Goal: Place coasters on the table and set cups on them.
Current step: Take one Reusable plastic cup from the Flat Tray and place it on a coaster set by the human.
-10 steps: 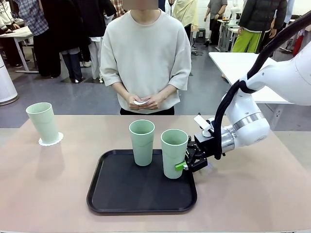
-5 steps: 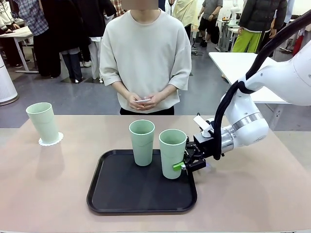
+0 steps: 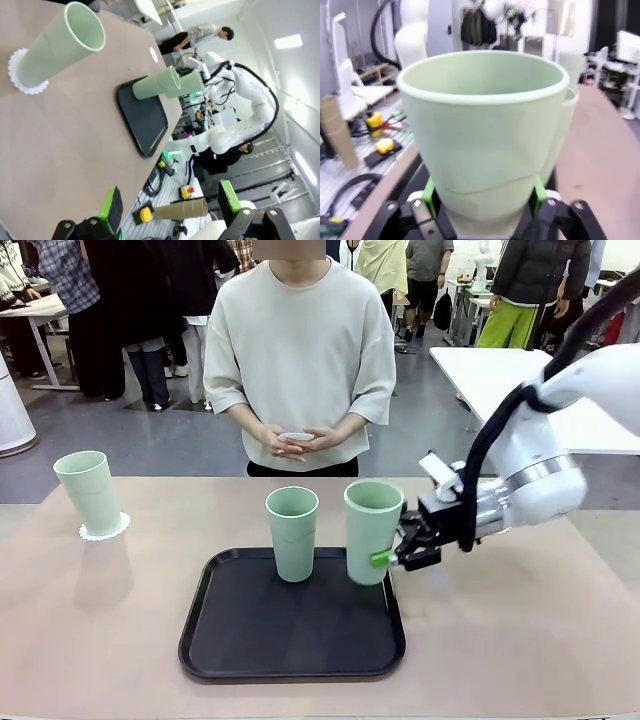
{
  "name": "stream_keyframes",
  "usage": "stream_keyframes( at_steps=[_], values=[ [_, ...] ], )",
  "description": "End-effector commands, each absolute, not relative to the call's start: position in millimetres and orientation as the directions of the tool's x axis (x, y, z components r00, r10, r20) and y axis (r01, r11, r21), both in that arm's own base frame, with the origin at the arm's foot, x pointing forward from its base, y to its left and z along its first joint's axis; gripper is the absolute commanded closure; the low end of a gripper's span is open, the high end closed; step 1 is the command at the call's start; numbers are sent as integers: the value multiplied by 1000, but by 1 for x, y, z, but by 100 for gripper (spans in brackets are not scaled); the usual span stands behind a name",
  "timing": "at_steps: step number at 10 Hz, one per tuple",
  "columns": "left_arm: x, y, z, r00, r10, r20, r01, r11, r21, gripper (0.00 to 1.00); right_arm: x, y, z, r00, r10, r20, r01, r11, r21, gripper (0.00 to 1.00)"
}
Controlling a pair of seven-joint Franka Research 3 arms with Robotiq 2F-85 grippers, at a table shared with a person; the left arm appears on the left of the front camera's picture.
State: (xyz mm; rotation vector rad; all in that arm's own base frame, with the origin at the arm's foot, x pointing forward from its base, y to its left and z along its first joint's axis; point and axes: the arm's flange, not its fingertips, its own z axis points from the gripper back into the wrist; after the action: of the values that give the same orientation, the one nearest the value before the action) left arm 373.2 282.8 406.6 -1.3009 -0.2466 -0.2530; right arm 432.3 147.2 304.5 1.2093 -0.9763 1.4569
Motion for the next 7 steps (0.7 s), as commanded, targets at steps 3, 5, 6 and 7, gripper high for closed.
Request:
stream_keyframes(
  at_steps=[3, 5, 6, 7],
  values=[
    [373, 285, 410, 951, -39, 308, 308, 253, -917, 0, 374, 119, 411, -59, 174, 983, -993, -112, -40, 100],
    [373, 285, 410, 951, -39, 308, 308, 253, -917, 0, 368, 122, 426, -23, 210, 977, -991, -136, 5, 100],
    [373, 285, 410, 951, -39, 308, 308, 253, -917, 0, 377, 114, 423, -84, 177, 981, -991, -122, -63, 100],
    [373, 285, 410, 951, -39, 308, 308, 253, -917, 0, 377, 114, 423, -84, 177, 981, -991, -122, -63, 100]
  ],
)
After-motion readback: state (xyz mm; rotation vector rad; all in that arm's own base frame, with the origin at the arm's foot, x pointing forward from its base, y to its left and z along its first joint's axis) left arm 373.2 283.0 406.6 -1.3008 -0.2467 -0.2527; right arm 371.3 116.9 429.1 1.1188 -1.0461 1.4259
